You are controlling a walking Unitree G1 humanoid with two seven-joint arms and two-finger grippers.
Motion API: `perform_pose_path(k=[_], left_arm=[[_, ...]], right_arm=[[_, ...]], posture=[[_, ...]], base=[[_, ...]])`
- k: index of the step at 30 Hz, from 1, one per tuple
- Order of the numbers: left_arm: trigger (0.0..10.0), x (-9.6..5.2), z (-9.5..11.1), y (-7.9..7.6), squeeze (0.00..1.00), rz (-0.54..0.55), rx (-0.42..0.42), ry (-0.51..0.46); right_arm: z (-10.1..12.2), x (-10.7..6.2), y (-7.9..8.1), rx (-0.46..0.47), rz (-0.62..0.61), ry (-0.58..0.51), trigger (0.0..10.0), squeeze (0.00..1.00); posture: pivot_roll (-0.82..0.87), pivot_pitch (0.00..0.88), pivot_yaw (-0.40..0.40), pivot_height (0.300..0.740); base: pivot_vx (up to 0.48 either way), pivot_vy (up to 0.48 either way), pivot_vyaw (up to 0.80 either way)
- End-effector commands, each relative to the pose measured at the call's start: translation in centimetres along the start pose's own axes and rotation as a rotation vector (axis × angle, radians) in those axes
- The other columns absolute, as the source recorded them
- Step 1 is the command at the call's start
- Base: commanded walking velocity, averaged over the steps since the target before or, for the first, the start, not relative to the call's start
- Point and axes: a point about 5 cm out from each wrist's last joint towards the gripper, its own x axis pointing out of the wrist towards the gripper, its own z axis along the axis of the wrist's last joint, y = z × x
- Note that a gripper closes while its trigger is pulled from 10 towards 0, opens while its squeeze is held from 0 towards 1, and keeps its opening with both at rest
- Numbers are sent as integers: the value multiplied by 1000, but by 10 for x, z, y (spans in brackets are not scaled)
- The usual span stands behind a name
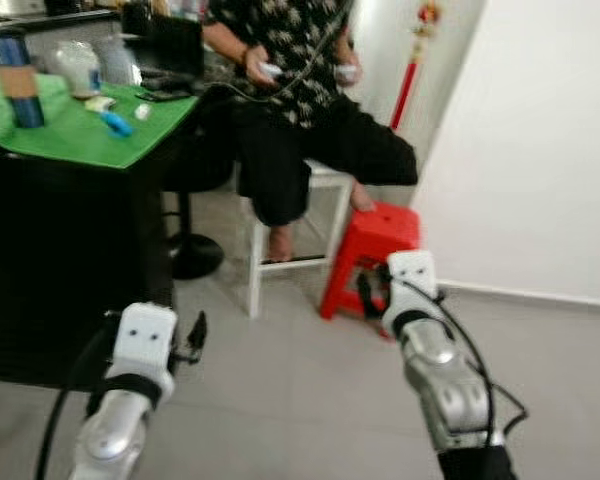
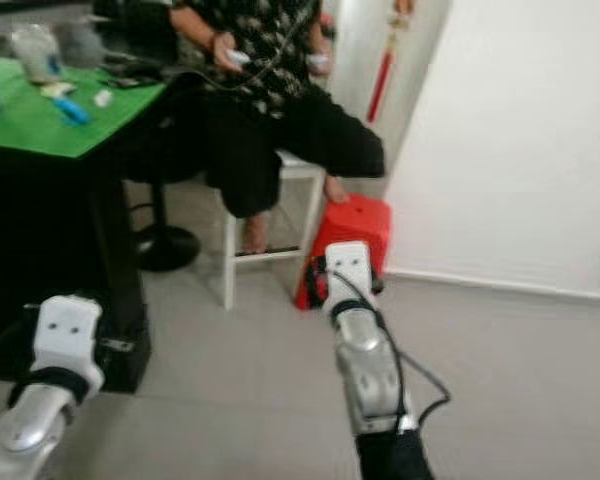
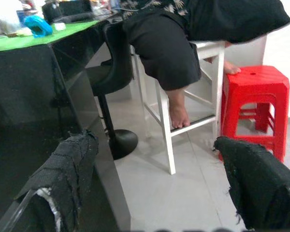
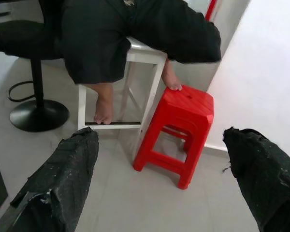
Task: Building children table
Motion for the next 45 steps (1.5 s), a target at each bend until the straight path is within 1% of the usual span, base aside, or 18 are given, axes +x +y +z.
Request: perform_pose_path(k=[1, 11, 18, 31, 45], left_arm=[[10000, 0, -1, -5, 0, -22, -15, 6], [10000, 2, -1, -6, 0, -24, -16, 5], [10000, 2, -1, -7, 0, -25, -20, 4], [10000, 1, -2, -9, 0, -29, -26, 6], [10000, 1, -1, -8, 0, -24, -24, 4]], right_arm=[[-1, 1, -4, -3, -17, 6, 10000, 0], [-1, 2, -3, -3, -13, 5, 10000, 0], [0, 3, -5, -12, -13, 1, 10000, 0], [-1, 2, -4, -19, -7, 1, 10000, 0], [-1, 2, -5, -20, -10, 2, 10000, 0]], posture=[[80, 0, -120, 740], [79, 0, -119, 740], [75, 0, -124, 740], [71, 0, -124, 740], [68, 0, -125, 740]], base=[[0, 480, 0], [0, 480, 0], [0, 480, 0], [0, 480, 0], [0, 480, 0]])
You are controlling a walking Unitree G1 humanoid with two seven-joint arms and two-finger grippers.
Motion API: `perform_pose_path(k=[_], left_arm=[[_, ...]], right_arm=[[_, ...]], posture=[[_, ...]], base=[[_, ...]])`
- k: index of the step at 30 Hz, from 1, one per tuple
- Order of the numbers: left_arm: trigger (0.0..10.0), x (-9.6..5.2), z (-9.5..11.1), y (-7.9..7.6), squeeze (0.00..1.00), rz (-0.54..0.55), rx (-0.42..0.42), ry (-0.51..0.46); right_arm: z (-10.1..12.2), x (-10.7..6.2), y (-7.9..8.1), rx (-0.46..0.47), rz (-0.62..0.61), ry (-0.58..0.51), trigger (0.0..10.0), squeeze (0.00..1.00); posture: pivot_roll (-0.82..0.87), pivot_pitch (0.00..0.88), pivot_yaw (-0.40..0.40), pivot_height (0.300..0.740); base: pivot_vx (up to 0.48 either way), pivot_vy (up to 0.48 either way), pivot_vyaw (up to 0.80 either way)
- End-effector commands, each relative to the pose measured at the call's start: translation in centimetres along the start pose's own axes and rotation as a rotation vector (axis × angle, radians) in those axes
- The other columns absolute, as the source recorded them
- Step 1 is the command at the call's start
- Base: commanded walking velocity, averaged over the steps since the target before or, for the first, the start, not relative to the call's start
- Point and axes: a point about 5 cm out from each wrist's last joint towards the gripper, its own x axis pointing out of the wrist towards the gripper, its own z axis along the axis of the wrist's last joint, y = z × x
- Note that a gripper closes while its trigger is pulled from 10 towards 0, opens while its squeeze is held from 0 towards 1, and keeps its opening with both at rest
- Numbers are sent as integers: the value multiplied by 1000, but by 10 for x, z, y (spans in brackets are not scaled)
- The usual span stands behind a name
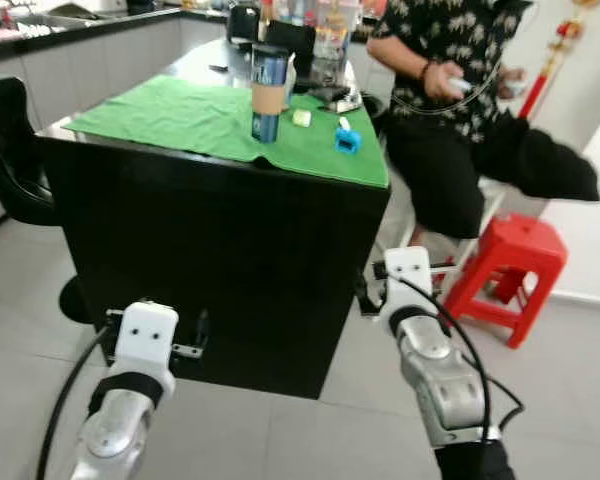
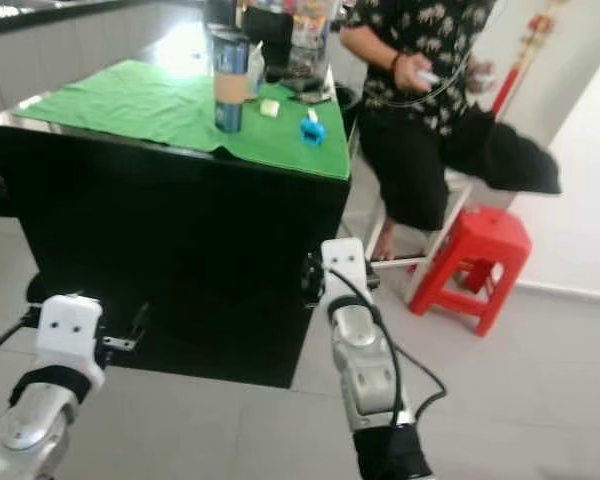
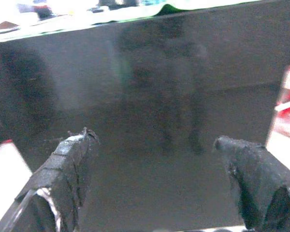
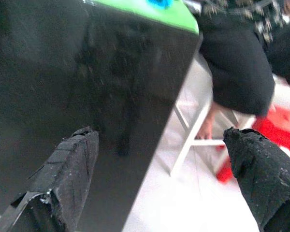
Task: Building children table
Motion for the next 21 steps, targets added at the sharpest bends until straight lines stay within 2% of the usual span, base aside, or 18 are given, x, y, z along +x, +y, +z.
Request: perform_pose_path(k=[1, 7, 21], left_arm=[[10000, -1, -4, 2, 0, 4, -2, 19], [10000, 0, -2, 2, 0, 15, 3, 9], [10000, -1, -2, 4, 0, 26, 25, -7]], right_arm=[[4, 1, 0, 3, -5, -10, 10000, 0], [5, 1, -1, 2, -10, -9, 10000, 0], [2, 1, -1, -5, -8, 2, 10000, 0]], posture=[[68, 0, -125, 740], [64, 0, -124, 740], [61, 0, -123, 740]], base=[[0, 480, 0], [0, 444, 0], [0, 0, 0]])
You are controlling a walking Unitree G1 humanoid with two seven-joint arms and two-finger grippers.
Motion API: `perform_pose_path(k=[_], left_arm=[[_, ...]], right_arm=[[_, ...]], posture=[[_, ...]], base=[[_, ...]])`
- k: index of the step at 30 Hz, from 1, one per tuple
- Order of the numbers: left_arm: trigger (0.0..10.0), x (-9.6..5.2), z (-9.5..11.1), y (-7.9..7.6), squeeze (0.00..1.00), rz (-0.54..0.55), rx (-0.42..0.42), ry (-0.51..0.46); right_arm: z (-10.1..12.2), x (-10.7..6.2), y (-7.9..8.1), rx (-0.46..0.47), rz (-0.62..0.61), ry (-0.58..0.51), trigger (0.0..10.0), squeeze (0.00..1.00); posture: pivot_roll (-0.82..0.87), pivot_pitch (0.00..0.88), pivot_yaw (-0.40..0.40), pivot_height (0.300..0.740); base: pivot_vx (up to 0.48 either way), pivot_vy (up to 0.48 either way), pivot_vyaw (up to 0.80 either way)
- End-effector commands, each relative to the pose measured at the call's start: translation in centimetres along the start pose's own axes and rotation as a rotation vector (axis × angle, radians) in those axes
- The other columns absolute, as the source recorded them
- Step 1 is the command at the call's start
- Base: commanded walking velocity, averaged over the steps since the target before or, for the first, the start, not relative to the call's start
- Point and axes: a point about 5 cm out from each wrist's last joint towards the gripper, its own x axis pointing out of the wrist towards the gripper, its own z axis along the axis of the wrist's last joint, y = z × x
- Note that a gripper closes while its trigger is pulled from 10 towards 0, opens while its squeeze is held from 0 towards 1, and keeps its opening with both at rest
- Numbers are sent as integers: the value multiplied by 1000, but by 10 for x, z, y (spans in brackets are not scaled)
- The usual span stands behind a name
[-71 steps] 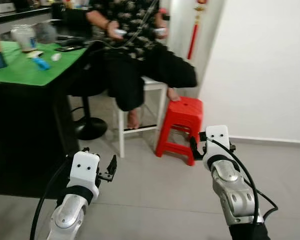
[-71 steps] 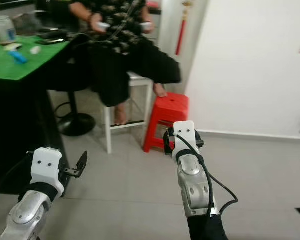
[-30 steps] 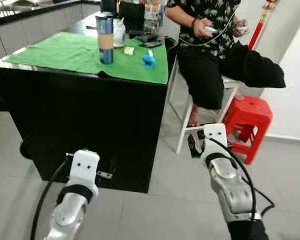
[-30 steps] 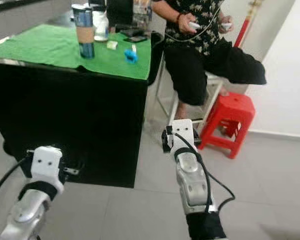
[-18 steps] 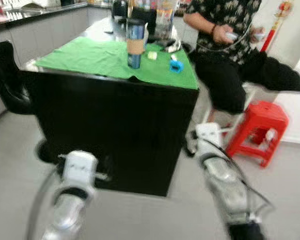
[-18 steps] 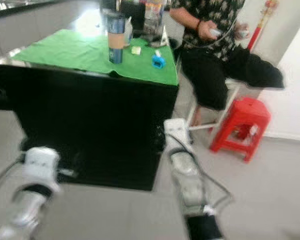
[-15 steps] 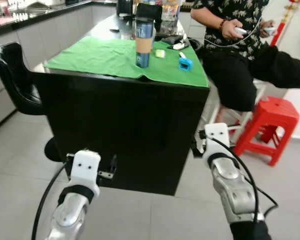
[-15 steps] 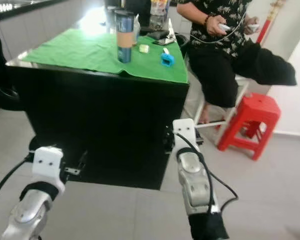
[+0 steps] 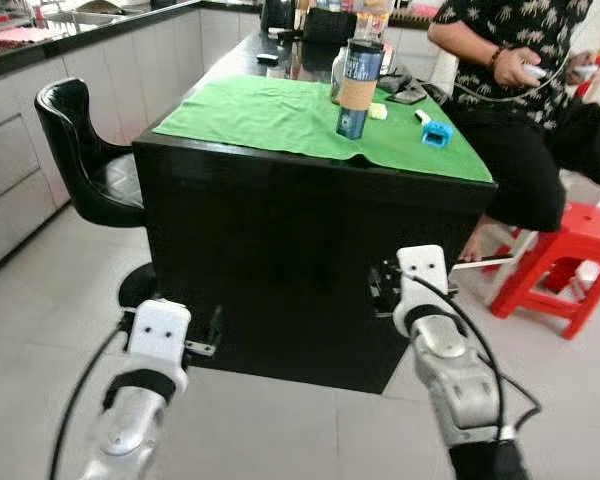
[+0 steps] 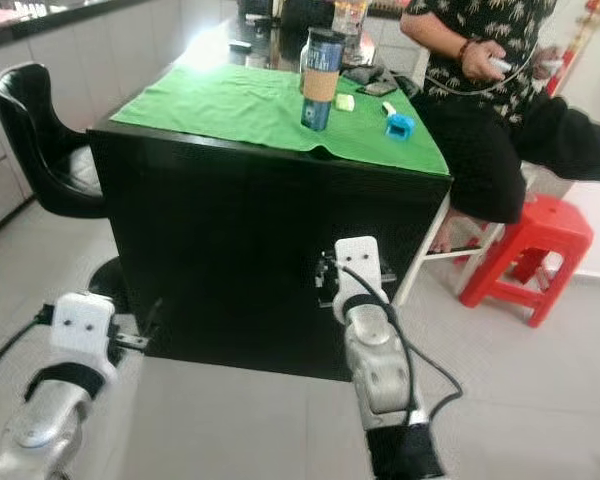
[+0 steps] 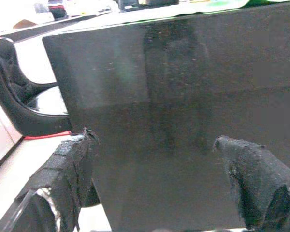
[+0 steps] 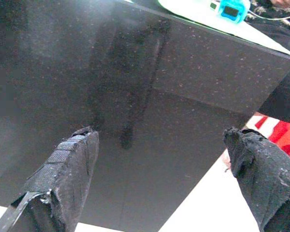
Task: Building children table
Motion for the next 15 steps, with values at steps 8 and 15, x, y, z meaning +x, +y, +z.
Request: perform_pose_path(k=[8, 15], left_arm=[[10000, -1, -5, -3, 0, -11, 8, 16], [10000, 0, -5, -3, 0, -24, 39, 17]], right_arm=[[-4, -1, -5, -9, -16, 17, 10000, 0], [-5, -1, -5, -9, -17, 19, 10000, 0]], posture=[[56, 0, -118, 740], [57, 0, -115, 740]], base=[[0, 0, 0], [0, 0, 0]])
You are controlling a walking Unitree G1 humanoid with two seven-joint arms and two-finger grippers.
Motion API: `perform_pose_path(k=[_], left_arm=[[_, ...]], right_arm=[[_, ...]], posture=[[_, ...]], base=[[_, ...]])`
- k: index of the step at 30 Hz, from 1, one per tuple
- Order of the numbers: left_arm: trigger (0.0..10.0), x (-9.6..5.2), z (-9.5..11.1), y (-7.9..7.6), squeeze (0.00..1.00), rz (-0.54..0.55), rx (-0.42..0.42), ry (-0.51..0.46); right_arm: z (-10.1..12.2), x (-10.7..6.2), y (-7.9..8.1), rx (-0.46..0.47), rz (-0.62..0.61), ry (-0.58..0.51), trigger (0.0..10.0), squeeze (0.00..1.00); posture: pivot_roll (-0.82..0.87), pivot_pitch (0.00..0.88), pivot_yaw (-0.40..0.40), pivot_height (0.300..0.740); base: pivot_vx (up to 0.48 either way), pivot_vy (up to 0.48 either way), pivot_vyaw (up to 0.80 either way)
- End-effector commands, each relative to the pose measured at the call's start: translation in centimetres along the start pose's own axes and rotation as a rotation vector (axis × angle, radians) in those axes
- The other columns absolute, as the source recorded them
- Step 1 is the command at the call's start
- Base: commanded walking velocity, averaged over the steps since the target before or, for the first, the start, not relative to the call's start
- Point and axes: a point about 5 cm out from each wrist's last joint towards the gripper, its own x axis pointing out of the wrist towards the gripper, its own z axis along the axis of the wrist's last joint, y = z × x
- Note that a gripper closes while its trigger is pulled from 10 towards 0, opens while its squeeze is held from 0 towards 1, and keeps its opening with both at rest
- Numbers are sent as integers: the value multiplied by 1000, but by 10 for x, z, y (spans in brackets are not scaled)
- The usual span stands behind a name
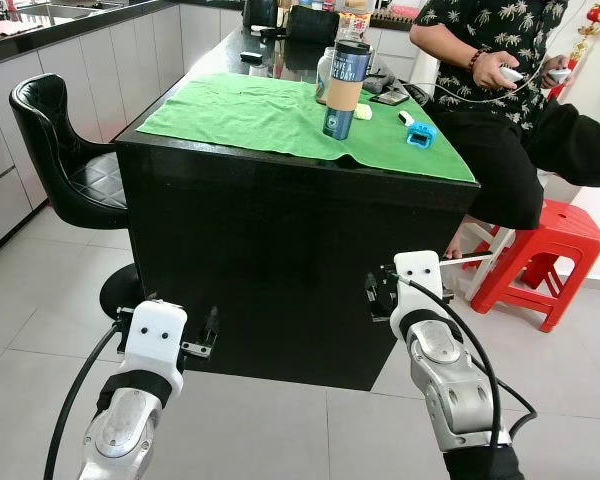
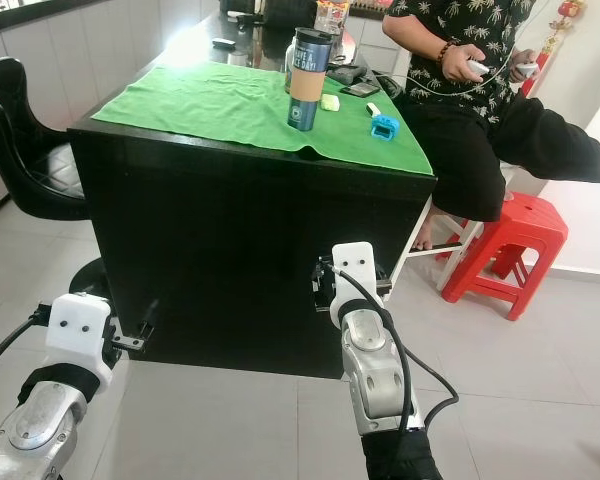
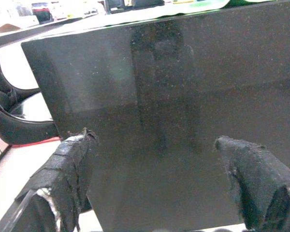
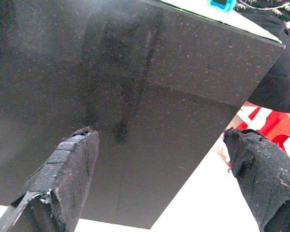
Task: Building children table
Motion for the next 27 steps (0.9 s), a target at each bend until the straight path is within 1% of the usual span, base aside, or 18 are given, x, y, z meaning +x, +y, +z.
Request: perform_pose_path(k=[1, 10, 11, 27], left_arm=[[10000, 0, -5, -3, 0, -22, 25, 21], [10000, 0, -6, -3, 0, -31, 35, 25], [10000, 0, -5, -2, 0, -23, 18, 15], [10000, -1, -6, -1, 0, -21, 22, 24]], right_arm=[[-2, -1, -4, -7, -14, 13, 10000, 0], [-3, -1, -3, -3, -15, 15, 10000, 0], [-4, -1, -3, -2, -15, 16, 10000, 0], [-6, -1, 1, 5, -11, 25, 10000, 0]], posture=[[57, 0, -115, 740], [59, 0, -111, 740], [59, 0, -111, 740], [68, 0, -109, 740]], base=[[0, 0, 0], [0, -480, 0], [0, 0, 0], [0, 0, 0]])
